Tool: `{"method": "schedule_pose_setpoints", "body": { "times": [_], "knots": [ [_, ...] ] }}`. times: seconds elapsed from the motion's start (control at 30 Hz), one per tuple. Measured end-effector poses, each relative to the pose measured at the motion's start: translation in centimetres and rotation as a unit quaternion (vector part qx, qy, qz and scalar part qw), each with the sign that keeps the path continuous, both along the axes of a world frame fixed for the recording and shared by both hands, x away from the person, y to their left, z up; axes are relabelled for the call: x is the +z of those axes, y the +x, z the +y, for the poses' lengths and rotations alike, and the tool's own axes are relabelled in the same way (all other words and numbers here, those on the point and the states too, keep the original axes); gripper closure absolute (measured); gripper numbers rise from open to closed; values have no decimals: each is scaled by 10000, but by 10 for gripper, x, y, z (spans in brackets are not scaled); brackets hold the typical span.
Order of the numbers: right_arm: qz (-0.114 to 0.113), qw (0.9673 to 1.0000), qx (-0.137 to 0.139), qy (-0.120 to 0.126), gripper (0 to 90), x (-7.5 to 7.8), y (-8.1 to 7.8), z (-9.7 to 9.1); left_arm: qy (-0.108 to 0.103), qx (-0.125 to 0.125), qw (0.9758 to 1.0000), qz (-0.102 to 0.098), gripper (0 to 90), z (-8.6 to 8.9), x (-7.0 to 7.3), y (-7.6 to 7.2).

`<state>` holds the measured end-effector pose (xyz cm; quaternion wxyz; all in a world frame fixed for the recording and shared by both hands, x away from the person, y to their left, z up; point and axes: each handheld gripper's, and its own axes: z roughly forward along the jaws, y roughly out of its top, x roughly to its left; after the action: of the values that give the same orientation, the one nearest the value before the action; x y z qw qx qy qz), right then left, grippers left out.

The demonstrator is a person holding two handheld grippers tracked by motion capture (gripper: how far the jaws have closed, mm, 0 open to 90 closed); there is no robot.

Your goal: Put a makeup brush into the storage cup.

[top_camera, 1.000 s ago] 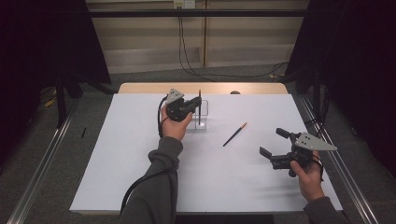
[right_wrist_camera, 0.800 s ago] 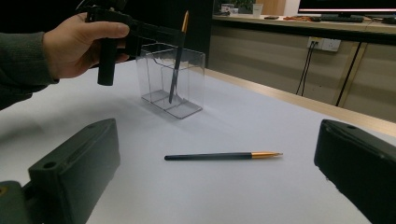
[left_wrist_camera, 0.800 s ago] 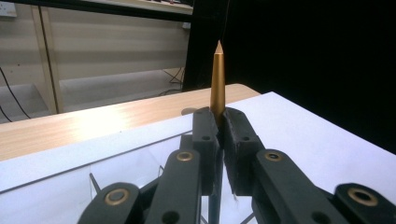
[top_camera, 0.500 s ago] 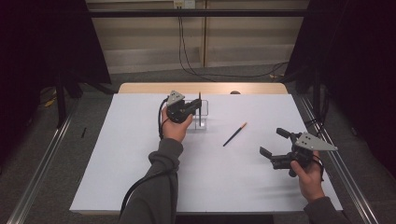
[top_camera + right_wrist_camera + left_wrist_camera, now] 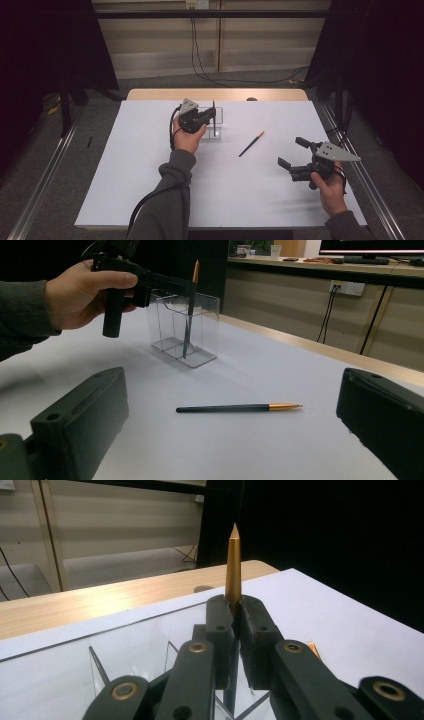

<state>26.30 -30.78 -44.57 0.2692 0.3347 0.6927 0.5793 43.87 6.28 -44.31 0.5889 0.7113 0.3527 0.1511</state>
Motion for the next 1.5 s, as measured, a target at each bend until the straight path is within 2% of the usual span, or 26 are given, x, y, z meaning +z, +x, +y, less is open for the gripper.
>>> {"method": "schedule_pose_setpoints", "body": {
  "times": [0.13, 0.17, 0.23, 0.43, 0.57, 0.7, 0.9, 1.03, 1.07, 1.13, 1.17, 1.23, 1.4, 1.43, 1.5],
  "knots": [
    [-2, 10000, -4, 2, 0, 0, 0, 0, -5, 48, 10000, 10, 837, 1, 0, -1],
    [0, 10000, -3, 1, 0, 0, 0, 0, -70, 45, 10000, -11, 837, 1, -1, 0],
    [24, 10000, -3, 8, 0, 0, 0, 0, 30, 74, 10000, 15, 837, 1, 0, -1],
    [21, 10000, -6, 1, 0, 0, 0, 0, 25, 73, 10000, 10, 836, 0, -2, -1],
    [9, 10000, -8, -6, 0, 0, 0, 0, 105, 40, 9999, 12, 836, -1, -2, -1],
    [13, 10000, 0, -1, 0, 0, 0, 0, 43, -16, 10000, 37, 835, -2, -3, -1],
    [21, 10000, -6, 1, 0, 0, 0, 0, 162, -1, 9999, 30, 828, -2, -2, -2],
    [19, 10000, -6, -1, 0, 0, 0, 0, 85, -38, 10000, -21, 768, -3, -1, -2],
    [13, 10000, -1, 0, 0, 0, 0, 0, 196, -7, 9998, -38, 755, -3, 0, -3],
    [16, 10000, -4, 1, 0, 0, 0, 0, 124, -38, 9999, -92, 732, -5, 0, -3],
    [15, 10000, 0, 1, 0, 0, 0, 0, 186, 17, 9998, -74, 715, -5, 1, -4],
    [11, 10000, -1, -8, 0, 0, 0, 0, 214, -27, 9997, -102, 706, -5, 3, -4],
    [10, 10000, -20, -22, 0, 0, 0, 0, 104, -2, 9999, -130, 656, -5, 7, -4],
    [1, 10000, -10, -42, 0, 0, 0, 0, 119, -51, 9999, -105, 647, -4, 7, -4],
    [-1, 10000, 5, -39, 0, 0, 0, 0, 147, 15, 9998, -111, 619, -4, 8, -5]
  ]
}}
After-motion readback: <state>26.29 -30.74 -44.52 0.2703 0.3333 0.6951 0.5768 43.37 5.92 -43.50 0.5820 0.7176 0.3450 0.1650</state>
